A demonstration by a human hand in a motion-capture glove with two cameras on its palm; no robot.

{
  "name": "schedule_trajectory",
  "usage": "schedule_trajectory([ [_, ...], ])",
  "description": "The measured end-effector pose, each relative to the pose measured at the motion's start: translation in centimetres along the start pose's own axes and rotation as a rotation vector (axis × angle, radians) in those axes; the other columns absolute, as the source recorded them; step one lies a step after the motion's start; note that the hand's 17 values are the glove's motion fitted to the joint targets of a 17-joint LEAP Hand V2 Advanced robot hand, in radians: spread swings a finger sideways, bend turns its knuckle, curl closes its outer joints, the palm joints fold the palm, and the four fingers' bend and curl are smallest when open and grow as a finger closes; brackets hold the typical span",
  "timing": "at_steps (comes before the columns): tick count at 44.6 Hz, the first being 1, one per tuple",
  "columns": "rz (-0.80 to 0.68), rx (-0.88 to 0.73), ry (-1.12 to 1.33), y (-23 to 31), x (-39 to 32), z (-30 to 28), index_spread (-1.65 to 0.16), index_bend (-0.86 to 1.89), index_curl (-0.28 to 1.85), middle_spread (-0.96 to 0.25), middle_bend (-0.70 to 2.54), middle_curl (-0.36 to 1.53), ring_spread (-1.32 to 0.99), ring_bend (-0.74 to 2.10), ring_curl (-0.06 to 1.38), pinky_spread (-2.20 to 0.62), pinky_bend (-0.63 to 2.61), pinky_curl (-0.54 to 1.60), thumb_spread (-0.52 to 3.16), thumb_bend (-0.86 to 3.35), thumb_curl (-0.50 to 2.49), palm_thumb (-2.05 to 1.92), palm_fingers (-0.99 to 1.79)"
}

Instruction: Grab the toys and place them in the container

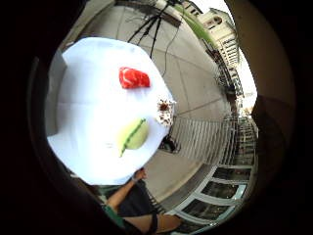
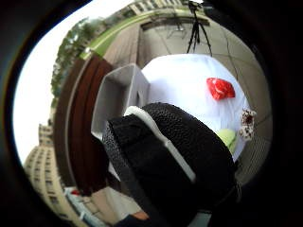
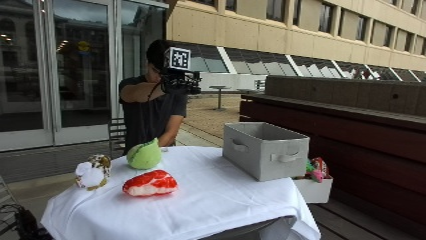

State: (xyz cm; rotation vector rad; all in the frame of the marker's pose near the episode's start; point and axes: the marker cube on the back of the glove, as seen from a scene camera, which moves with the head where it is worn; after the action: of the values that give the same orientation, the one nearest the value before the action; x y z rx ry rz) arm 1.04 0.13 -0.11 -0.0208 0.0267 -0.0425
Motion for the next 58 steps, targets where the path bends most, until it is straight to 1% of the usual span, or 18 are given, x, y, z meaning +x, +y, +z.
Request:
schedule_trajectory([
  [7, 0.012, 0.006, -0.001, 0.0, 0.2, 0.1, -0.24, 0.17, 0.26, -0.11, 0.19, 0.26, -0.31, 0.18, 0.14, -0.16, 0.50, 0.28, 1.18, -0.10, 0.00, -0.16, -0.04],
  [10, 0.045, 0.004, 0.005, -0.1, 0.3, 0.1, -0.24, 0.16, 0.27, -0.11, 0.19, 0.27, -0.31, 0.19, 0.15, -0.16, 0.51, 0.28, 1.18, -0.10, 0.00, -0.16, -0.05],
  [11, 0.074, -0.026, 0.004, 0.2, 0.2, 0.0, -0.24, 0.17, 0.27, -0.11, 0.19, 0.28, -0.31, 0.18, 0.15, -0.16, 0.51, 0.29, 1.19, -0.10, 0.00, -0.16, -0.05],
  [14, 0.231, -0.179, 0.009, 1.6, -0.6, -0.8, -0.24, 0.17, 0.28, -0.12, 0.19, 0.29, -0.32, 0.18, 0.16, -0.16, 0.50, 0.29, 1.19, -0.10, 0.00, -0.16, -0.05],
  [15, 0.230, -0.179, 0.016, 1.8, -0.4, -0.8, -0.24, 0.17, 0.28, -0.12, 0.19, 0.29, -0.32, 0.18, 0.16, -0.16, 0.50, 0.29, 1.19, -0.10, 0.00, -0.16, -0.05],
  [18, 0.054, -0.048, 0.050, 1.3, 1.6, 0.0, -0.25, 0.16, 0.29, -0.12, 0.19, 0.30, -0.32, 0.18, 0.17, -0.16, 0.50, 0.30, 1.19, -0.10, 0.00, -0.16, -0.05],
  [20, 0.003, -0.026, 0.063, 1.4, 2.8, 0.2, -0.25, 0.17, 0.29, -0.11, 0.18, 0.30, -0.31, 0.19, 0.18, -0.15, 0.51, 0.30, 1.19, -0.10, 0.00, -0.16, -0.05],
  [22, 0.022, -0.056, 0.064, 1.9, 3.4, 0.0, -0.25, 0.16, 0.30, -0.11, 0.18, 0.30, -0.31, 0.19, 0.18, -0.14, 0.52, 0.31, 1.19, -0.10, 0.00, -0.16, -0.05],
  [25, 0.102, -0.119, 0.059, 3.1, 4.2, -0.3, -0.25, 0.14, 0.29, -0.11, 0.18, 0.31, -0.30, 0.20, 0.19, -0.12, 0.54, 0.32, 1.17, -0.10, 0.00, -0.16, -0.05],
  [30, -0.006, -0.022, 0.058, 3.9, 7.1, 1.0, -0.26, 0.13, 0.29, -0.11, 0.18, 0.31, -0.30, 0.21, 0.21, -0.10, 0.58, 0.33, 1.14, -0.09, 0.02, -0.14, -0.05],
  [37, 0.009, 0.038, 0.060, 4.9, 9.4, 3.6, -0.28, 0.13, 0.28, -0.11, 0.18, 0.32, -0.29, 0.22, 0.23, -0.08, 0.59, 0.34, 1.10, -0.09, 0.03, -0.14, -0.06],
  [44, -0.017, -0.016, 0.045, 6.7, 10.2, 5.4, -0.28, 0.13, 0.28, -0.11, 0.18, 0.33, -0.29, 0.21, 0.25, -0.06, 0.60, 0.35, 1.08, -0.09, 0.04, -0.14, -0.07],
  [52, -0.020, -0.066, 0.017, 7.8, 10.9, 8.8, -0.29, 0.13, 0.27, -0.10, 0.18, 0.34, -0.28, 0.20, 0.26, -0.05, 0.61, 0.36, 1.05, -0.10, 0.05, -0.15, -0.08],
  [58, 0.024, -0.050, 0.025, 8.1, 11.0, 11.7, -0.29, 0.10, 0.25, -0.09, 0.16, 0.33, -0.25, 0.19, 0.27, -0.03, 0.68, 0.37, 1.00, -0.10, 0.07, -0.14, -0.10],
])
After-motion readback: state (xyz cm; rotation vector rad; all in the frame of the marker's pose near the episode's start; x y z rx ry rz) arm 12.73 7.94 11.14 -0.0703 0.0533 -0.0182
